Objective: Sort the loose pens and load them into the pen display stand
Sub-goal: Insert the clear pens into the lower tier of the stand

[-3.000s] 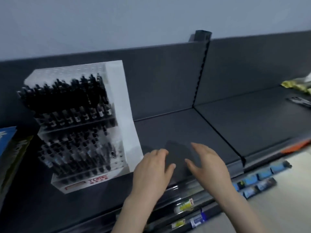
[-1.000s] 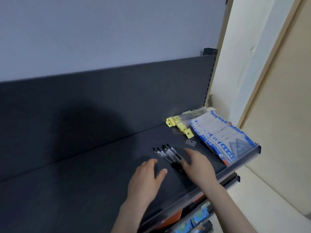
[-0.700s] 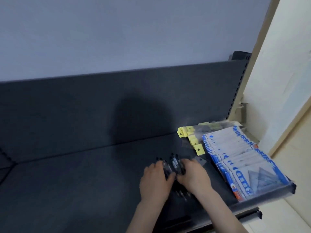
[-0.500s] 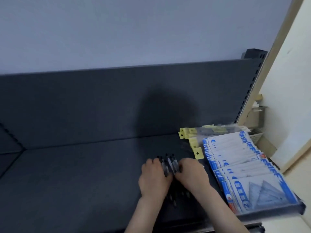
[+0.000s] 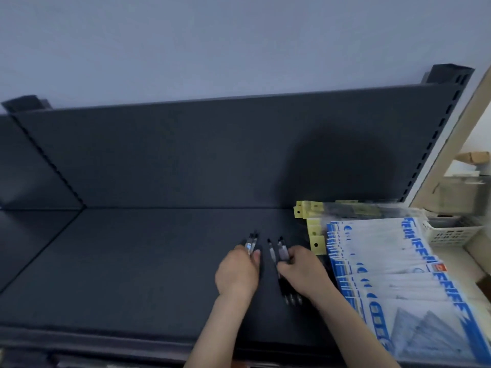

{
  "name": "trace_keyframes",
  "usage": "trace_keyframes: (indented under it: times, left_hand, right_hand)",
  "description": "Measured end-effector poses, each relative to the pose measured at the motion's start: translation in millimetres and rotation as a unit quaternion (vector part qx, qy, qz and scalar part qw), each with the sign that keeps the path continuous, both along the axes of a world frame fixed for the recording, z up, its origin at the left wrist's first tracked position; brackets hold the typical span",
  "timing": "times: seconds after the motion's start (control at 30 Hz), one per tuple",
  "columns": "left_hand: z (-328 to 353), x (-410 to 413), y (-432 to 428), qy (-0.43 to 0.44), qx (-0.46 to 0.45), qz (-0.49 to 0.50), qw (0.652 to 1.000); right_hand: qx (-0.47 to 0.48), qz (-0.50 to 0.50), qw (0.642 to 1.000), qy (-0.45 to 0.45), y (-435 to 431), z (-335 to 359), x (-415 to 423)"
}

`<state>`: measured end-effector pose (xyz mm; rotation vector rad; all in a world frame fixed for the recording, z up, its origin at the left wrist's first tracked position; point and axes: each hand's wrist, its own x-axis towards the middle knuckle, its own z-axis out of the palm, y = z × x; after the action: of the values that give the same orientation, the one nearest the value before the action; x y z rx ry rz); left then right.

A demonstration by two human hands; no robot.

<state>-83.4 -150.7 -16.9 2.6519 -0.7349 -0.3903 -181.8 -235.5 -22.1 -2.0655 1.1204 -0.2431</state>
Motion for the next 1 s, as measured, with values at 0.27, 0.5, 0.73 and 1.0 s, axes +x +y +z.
trace_keyframes:
  times: [0.27, 0.5, 0.73, 1.0]
  left_hand:
    - [5.7, -14.0, -13.0, 0.002, 0.027, -0.027, 0.999]
    - [10.9, -21.3, -25.0, 0.02, 0.03, -0.019, 0.999]
    - [13.2, -13.5, -19.0, 0.01, 0.044, -0.001, 0.999]
    - [10.7, 11.7, 35.0, 0.281, -0.332, 0.11, 0.894]
  right_hand:
    - [0.017, -0.008, 0.998, -0.06, -2.0, -1.9, -14.9]
    - [-0.032, -0.01, 0.997, -0.067, -2.9, 17.4, -29.4]
    - [-0.003, 0.014, 0.997, -0.07, 5.1, 19.5, -35.7]
    - [0.091, 0.023, 0.983, -0.16, 36.7, 22.3, -25.8]
